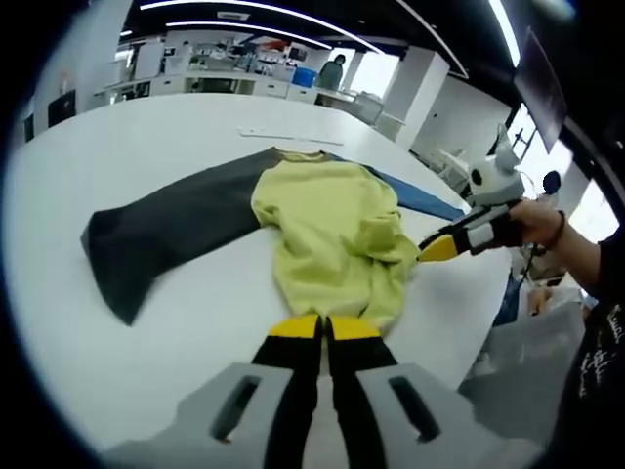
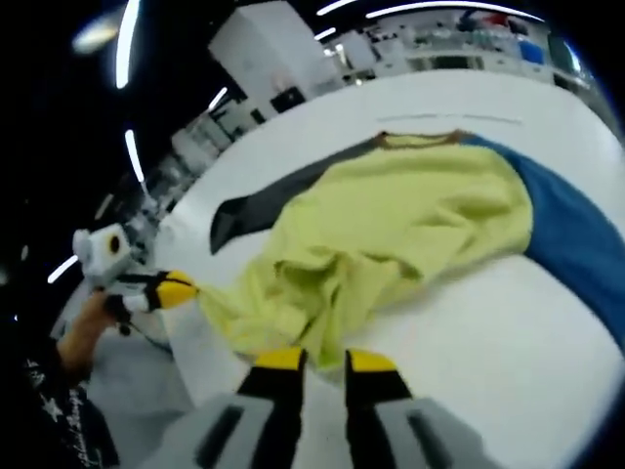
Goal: Fold the garment on the visible template until the final outline fits inside the template.
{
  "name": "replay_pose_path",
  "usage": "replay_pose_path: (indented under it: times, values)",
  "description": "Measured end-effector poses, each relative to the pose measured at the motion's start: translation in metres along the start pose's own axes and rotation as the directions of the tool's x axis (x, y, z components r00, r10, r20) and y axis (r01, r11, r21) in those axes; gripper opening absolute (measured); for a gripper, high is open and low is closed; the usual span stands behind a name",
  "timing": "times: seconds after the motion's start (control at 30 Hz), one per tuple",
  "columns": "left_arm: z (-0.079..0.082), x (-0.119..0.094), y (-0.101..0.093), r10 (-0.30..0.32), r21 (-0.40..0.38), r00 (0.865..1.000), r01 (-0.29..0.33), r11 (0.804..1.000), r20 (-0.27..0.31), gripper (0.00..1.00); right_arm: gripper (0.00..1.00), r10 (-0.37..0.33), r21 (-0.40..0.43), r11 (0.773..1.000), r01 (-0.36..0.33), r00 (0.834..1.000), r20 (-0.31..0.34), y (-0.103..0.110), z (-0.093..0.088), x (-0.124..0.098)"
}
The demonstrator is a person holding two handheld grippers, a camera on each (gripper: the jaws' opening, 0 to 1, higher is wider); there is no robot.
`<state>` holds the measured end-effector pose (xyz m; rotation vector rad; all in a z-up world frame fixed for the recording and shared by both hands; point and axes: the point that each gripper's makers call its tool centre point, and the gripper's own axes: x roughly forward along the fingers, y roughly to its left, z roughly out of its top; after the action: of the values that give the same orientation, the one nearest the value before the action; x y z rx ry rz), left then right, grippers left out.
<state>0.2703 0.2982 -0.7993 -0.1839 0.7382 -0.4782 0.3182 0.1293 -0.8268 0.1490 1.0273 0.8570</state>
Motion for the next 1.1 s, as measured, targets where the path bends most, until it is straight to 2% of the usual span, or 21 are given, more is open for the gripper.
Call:
replay_pose_path:
  times: [0.1, 0.27, 0.53, 0.83, 1.1]
  values:
    - [0.0, 0.0, 0.0, 0.001, -0.004, 1.0, -0.001, 1.0, -0.002, 0.0, 0.0, 0.011, 0.001, 1.0, -0.011, 1.0, 0.014, 0.003, 0.001, -0.003]
    - [0.002, -0.001, -0.001, 0.0, -0.006, 1.0, 0.0, 1.0, 0.005, 0.0, 0.0, 0.029, -0.017, 0.999, -0.029, 0.999, 0.02, 0.002, 0.001, -0.007]
    - [0.009, -0.011, -0.003, -0.01, -0.017, 1.0, 0.011, 1.0, 0.026, 0.0, 0.0, 0.044, -0.012, 0.999, -0.043, 0.997, 0.057, 0.003, 0.0, -0.028]
    - [0.015, -0.022, -0.002, -0.017, -0.043, 0.998, 0.02, 0.999, 0.053, 0.0, 0.0, -0.016, -0.047, 0.999, 0.019, 0.997, 0.077, -0.018, 0.002, -0.063]
    - [0.022, -0.034, -0.006, -0.021, -0.035, 0.998, 0.023, 0.999, 0.065, 0.0, 0.0, -0.069, -0.095, 0.993, 0.077, 0.994, 0.09, -0.024, -0.001, -0.094]
